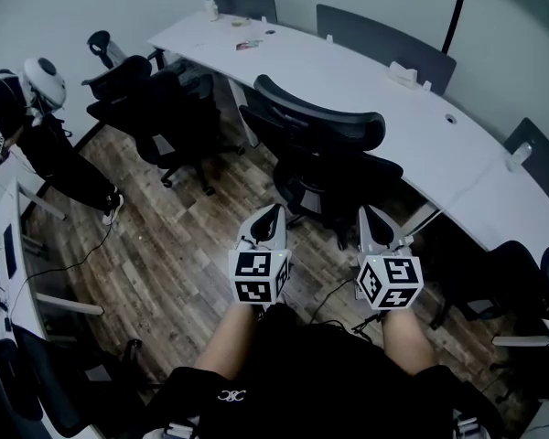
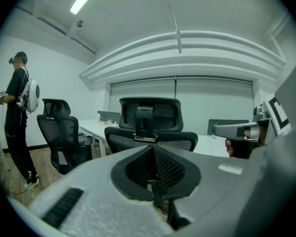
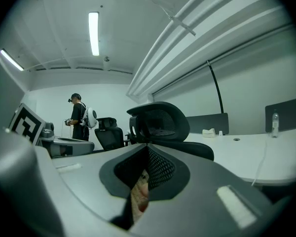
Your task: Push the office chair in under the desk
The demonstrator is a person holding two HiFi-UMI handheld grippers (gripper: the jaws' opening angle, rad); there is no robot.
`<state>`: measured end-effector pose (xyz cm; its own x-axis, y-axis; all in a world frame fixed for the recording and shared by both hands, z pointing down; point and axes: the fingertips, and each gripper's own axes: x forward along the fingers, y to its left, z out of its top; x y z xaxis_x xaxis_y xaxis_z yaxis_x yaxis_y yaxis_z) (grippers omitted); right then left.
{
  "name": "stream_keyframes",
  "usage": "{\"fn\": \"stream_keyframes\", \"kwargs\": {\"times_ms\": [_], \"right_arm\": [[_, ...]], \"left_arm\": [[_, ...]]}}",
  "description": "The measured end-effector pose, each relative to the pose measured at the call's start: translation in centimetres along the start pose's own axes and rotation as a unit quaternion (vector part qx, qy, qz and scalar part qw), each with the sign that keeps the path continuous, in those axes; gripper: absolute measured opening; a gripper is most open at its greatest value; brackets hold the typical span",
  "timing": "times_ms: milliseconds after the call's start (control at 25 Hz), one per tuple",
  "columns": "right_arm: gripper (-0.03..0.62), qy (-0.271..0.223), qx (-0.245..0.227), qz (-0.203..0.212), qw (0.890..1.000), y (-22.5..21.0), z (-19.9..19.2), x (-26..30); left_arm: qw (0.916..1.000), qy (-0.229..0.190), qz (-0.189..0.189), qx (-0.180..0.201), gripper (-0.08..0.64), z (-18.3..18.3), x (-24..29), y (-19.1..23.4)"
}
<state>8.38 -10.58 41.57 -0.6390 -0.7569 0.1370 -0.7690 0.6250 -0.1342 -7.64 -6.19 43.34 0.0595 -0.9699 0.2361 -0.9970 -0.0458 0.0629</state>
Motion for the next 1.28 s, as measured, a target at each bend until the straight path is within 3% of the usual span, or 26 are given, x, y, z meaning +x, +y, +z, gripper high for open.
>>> {"fn": "stream_keyframes", "kwargs": {"times_ms": [240, 440, 640, 800, 880, 960, 1120, 1160, 1280], "right_arm": [[0.008, 0.008, -0.007, -0.025, 1.0, -0.2, 1.2, 4.5], [0.008, 0.016, 0.002, -0.072, 0.997, -2.3, 1.5, 7.8], [0.008, 0.008, 0.006, -0.121, 0.993, -5.3, 1.3, 9.4], [0.009, 0.032, -0.053, -0.148, 0.987, -7.9, 1.1, 9.9], [0.014, 0.057, -0.088, -0.145, 0.984, -8.8, 1.2, 10.5], [0.06, 0.081, -0.122, -0.134, 0.98, -9.5, 1.4, 11.0], [0.171, 0.13, -0.186, -0.116, 0.967, -10.3, 0.8, 11.6], [0.202, 0.149, -0.2, -0.109, 0.962, -10.5, 0.3, 11.8], [0.255, 0.201, -0.234, -0.101, 0.946, -11.3, -1.2, 12.6]], "left_arm": [[0.9997, 0.011, -0.021, 0.001, 0.008, 1.0, 4.1, 5.1], [0.9984, 0.014, -0.052, 0.015, 0.027, 2.6, 7.9, 9.5], [0.991, 0.044, -0.098, 0.08, 0.04, 3.2, 12.3, 13.1], [0.978, 0.047, -0.152, 0.135, 0.128, 4.0, 15.3, 15.0], [0.9672, 0.038, -0.179, 0.175, 0.176, 4.6, 16.7, 15.8], [0.9485, 0.021, -0.205, 0.241, 0.191, 4.8, 18.1, 16.1], [0.89, 0.028, -0.227, 0.394, 0.256, 3.7, 21.3, 16.3], [0.8819, 0.033, -0.232, 0.409, 0.281, 3.7, 22.0, 16.4], [0.8698, 0.055, -0.253, 0.42, 0.329, 3.6, 23.7, 16.6]]}}
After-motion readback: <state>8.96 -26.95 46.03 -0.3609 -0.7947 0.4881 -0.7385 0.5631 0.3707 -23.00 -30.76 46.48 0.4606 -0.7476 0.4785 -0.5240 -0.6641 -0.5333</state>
